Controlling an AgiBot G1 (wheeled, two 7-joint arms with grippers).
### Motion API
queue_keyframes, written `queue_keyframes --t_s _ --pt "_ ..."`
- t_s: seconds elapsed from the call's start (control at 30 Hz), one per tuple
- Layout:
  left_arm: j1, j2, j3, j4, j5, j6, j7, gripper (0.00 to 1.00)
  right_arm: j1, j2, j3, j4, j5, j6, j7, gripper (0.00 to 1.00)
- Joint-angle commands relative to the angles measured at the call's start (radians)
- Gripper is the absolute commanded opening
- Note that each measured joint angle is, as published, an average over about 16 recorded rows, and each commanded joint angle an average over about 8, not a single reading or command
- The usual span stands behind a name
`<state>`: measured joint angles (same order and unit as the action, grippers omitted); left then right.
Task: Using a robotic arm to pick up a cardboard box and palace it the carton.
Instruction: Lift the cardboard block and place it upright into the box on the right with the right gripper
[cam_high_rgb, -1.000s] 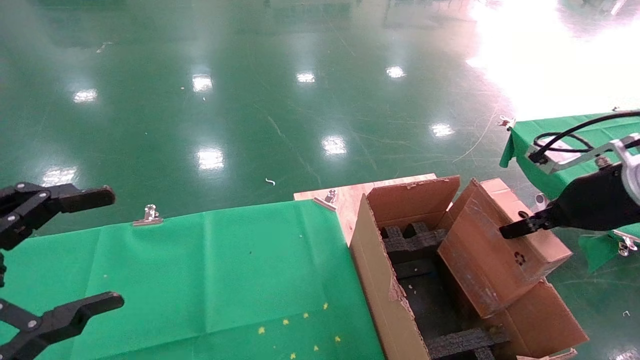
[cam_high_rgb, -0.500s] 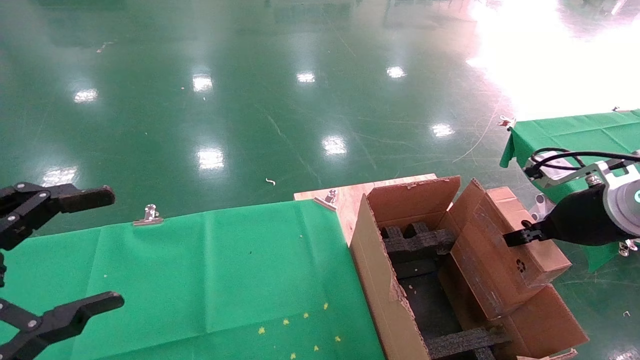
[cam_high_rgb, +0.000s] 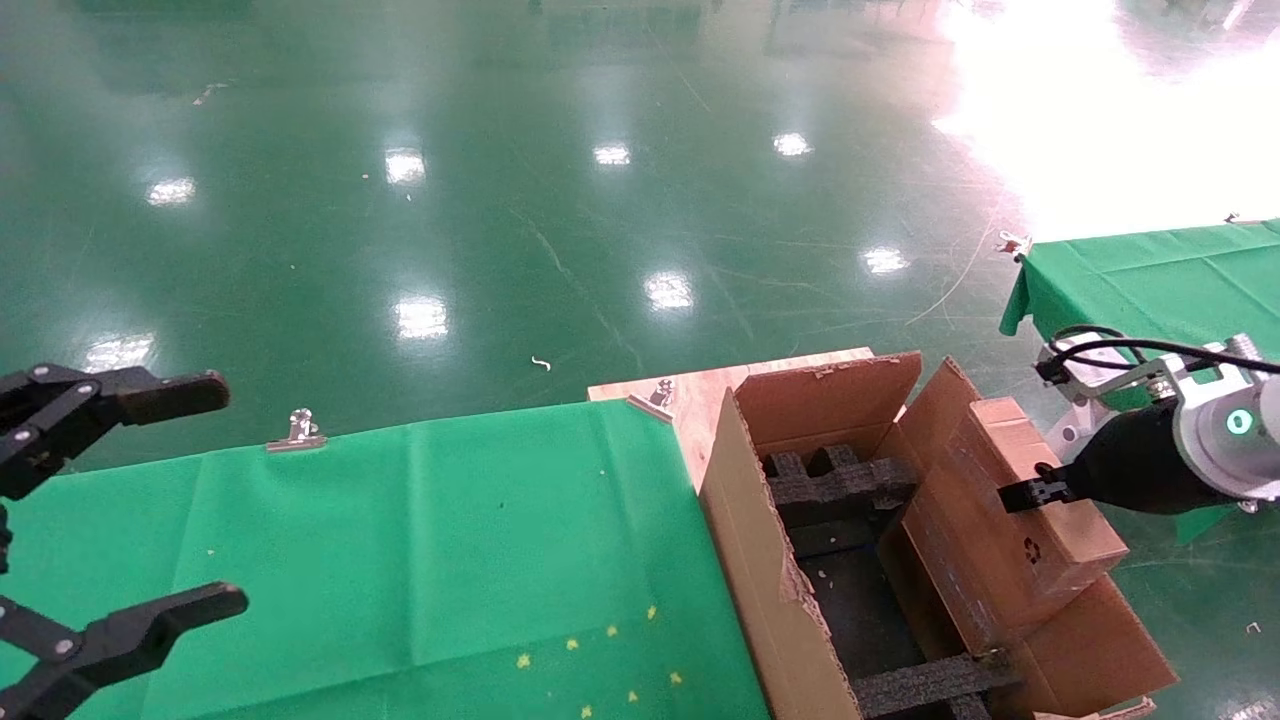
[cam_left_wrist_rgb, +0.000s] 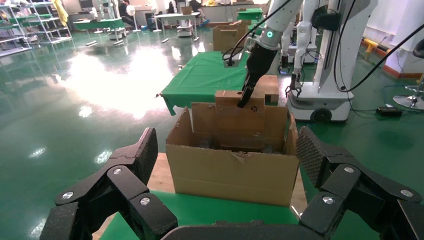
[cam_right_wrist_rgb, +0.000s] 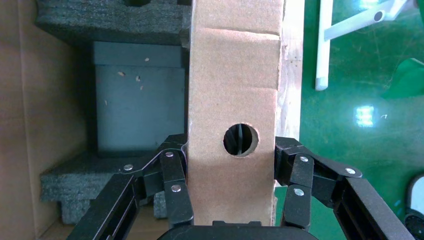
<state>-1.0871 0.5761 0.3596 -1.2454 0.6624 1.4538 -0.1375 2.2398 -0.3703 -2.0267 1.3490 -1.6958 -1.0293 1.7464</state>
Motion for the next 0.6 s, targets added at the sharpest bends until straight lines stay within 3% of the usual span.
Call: queue_keyframes --t_s 0.03,0.6 --pt "0.000 0.000 0.000 0.000 0.000 0.000 0.000 1.00 -0.011 -0.002 -0.004 -0.001 -0.007 0.015 0.010 0.00" --pt "0.000 0.000 0.000 0.000 0.000 0.000 0.000 1.00 -0.139 -0.048 -0.047 -0.018 -0.023 0.110 0.104 0.00"
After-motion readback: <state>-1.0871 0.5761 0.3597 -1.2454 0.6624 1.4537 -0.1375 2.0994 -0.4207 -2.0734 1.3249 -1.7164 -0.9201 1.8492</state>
